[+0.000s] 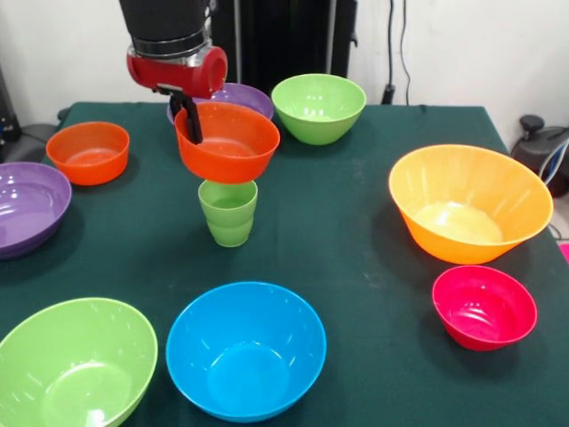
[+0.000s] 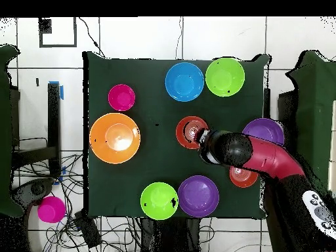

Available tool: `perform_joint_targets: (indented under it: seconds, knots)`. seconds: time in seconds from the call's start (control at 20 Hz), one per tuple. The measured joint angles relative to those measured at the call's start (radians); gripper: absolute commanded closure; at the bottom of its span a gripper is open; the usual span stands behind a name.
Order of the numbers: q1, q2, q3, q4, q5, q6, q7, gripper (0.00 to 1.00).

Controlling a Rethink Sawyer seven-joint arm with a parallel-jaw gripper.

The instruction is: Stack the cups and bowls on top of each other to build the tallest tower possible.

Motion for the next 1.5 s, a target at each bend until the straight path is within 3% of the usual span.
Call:
perform_joint_targets:
  seconds: [0.7,1.5]
  knots:
    - [-0.004,0.077,0.002,-0.001,-0.001,0.000,0.000,1.00]
    - [-0.009,0.130,0.002,-0.017,-0.063,0.000,0.000,1.00]
